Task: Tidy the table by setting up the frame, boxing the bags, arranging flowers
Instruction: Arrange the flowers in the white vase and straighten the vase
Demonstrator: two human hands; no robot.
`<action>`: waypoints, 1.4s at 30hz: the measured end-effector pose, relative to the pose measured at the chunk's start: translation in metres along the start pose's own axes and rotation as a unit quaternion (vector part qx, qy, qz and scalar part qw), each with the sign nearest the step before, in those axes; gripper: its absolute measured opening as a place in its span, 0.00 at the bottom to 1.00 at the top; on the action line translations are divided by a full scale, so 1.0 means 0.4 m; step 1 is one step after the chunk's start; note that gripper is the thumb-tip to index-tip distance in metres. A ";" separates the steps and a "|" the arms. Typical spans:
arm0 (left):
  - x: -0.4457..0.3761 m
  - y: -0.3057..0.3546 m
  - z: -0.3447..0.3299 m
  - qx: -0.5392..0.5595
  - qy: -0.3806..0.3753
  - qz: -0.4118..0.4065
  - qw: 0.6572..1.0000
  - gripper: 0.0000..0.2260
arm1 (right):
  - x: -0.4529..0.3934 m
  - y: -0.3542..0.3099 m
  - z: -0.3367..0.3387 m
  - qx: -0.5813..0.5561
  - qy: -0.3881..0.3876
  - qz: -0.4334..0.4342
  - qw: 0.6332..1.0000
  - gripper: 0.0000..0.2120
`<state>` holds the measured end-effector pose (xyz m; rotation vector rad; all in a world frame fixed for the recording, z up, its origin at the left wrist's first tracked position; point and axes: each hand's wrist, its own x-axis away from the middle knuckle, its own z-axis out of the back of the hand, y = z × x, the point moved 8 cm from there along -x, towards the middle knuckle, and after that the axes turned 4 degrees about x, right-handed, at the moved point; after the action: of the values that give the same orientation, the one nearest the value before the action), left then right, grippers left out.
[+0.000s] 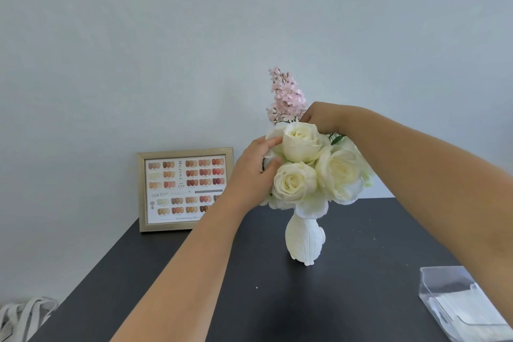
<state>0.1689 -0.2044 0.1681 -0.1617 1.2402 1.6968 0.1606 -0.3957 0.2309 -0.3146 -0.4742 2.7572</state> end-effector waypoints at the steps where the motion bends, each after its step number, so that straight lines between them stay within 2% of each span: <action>1: 0.000 -0.002 0.001 0.000 0.000 -0.001 1.000 0.19 | -0.002 0.003 -0.007 0.002 -0.005 0.001 1.000 0.05; 5: 0.000 -0.007 0.002 -0.003 -0.003 -0.006 1.000 0.18 | -0.007 0.016 -0.016 -0.002 -0.014 -0.003 1.000 0.08; 9: -0.006 -0.014 0.001 -0.001 -0.004 -0.007 1.000 0.18 | -0.001 0.004 -0.033 0.026 -0.032 0.006 0.999 0.04; 12: -0.007 -0.018 0.004 0.004 0.003 -0.007 1.000 0.18 | 0.000 -0.004 -0.048 0.055 -0.041 0.008 0.998 0.08; 15: -0.005 -0.017 0.008 0.003 0.003 -0.016 1.000 0.18 | 0.000 0.011 -0.045 0.056 -0.037 0.000 0.998 0.13; 17: -0.005 -0.016 0.009 0.001 0.000 -0.015 1.000 0.18 | 0.002 0.029 -0.040 0.054 -0.031 -0.017 0.998 0.13; 21: -0.014 0.040 0.040 0.037 0.047 -0.052 0.997 0.17 | 0.001 0.057 -0.026 0.000 0.002 -0.032 0.999 0.12; 24: -0.031 0.106 0.023 -0.015 0.007 -0.100 0.995 0.15 | 0.012 0.061 -0.017 -0.055 0.009 -0.040 0.998 0.13; 27: -0.037 0.130 -0.006 -0.069 -0.033 -0.112 0.991 0.12 | 0.014 0.047 -0.013 -0.048 0.007 -0.022 0.999 0.16; 31: -0.027 0.104 0.008 -0.002 -0.010 -0.083 0.997 0.05 | 0.010 0.043 -0.012 -0.057 0.012 -0.002 0.998 0.05; 42: -0.012 0.078 0.035 0.027 0.018 -0.081 0.996 0.03 | -0.005 0.065 -0.035 -0.082 0.030 0.004 0.996 0.13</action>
<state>0.1532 -0.1961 0.1977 -0.2556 1.2635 1.5262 0.1591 -0.4156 0.2090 -0.4397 -0.6873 2.7127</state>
